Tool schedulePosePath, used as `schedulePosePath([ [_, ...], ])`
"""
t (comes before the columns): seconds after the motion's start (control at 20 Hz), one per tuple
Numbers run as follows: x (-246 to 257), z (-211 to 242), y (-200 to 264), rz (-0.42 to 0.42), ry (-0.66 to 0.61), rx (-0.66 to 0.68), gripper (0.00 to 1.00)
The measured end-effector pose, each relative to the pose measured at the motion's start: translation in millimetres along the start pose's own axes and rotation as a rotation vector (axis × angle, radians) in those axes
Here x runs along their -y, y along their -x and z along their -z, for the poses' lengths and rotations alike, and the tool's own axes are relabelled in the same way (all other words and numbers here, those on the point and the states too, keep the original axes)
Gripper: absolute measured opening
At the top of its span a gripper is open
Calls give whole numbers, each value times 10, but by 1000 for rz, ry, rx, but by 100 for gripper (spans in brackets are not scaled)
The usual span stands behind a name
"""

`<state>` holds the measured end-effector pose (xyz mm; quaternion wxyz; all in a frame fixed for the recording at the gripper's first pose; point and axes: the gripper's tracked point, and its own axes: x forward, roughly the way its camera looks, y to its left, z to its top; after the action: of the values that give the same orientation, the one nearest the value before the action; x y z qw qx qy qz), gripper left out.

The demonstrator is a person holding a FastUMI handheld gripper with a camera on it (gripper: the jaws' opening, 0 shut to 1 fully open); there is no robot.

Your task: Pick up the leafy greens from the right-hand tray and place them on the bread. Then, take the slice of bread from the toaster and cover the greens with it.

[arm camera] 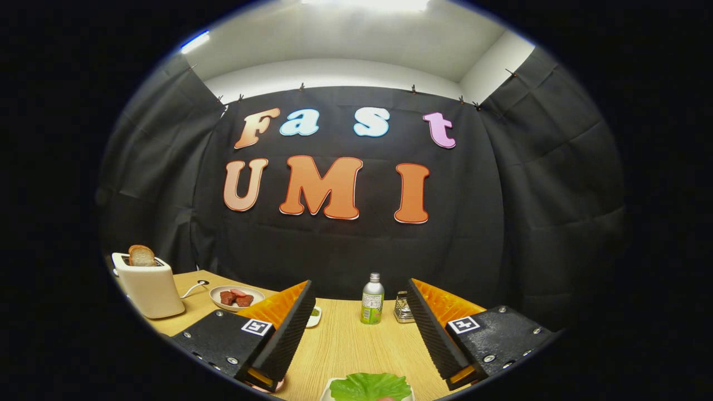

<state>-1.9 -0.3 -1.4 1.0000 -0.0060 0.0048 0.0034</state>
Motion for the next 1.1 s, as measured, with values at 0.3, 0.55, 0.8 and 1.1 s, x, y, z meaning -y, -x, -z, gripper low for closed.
schedulePosePath([
  [0.3, 132, 133, -10, 13, -6, -49, 99],
  [0.55, 213, 279, -26, -32, 0, -114, 99],
  [0.8, 396, 458, -33, -22, 0, -195, 99],
  [1.1, 422, 850, 92, -56, 34, -390, 99],
])
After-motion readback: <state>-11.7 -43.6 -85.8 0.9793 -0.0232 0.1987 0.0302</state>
